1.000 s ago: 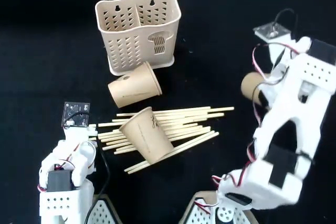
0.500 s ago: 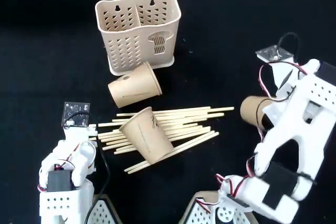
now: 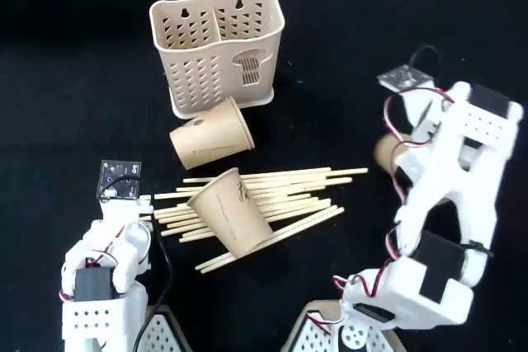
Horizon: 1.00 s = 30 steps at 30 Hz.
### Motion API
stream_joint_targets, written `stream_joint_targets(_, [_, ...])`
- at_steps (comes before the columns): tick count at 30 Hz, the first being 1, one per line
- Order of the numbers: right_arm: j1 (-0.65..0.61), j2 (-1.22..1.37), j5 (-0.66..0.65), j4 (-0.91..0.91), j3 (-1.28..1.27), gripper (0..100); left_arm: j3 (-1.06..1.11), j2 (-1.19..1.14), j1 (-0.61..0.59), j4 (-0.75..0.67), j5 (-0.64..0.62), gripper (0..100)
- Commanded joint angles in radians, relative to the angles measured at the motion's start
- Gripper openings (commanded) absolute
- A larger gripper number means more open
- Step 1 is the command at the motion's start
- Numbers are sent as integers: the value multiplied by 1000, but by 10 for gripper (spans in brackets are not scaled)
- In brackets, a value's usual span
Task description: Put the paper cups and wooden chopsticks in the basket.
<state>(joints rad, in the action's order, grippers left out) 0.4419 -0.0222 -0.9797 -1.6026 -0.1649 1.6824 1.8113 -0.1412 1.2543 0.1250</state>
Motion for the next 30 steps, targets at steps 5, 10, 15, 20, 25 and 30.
stream_joint_targets(5, [-132,-116,81,55,30,208,15,8,-7,18,-3,33])
stream_joint_targets(10, [-180,-116,83,104,33,217,15,8,-7,18,-3,33])
stream_joint_targets(15, [-206,-116,83,172,33,151,15,8,-7,18,-3,33])
stream_joint_targets(20, [-227,-116,137,272,33,125,15,8,-7,18,-3,33])
stream_joint_targets(25, [-279,-114,176,333,33,128,15,8,-7,18,-3,33])
stream_joint_targets(30, [-348,-116,181,327,4,92,15,8,-7,18,-3,33])
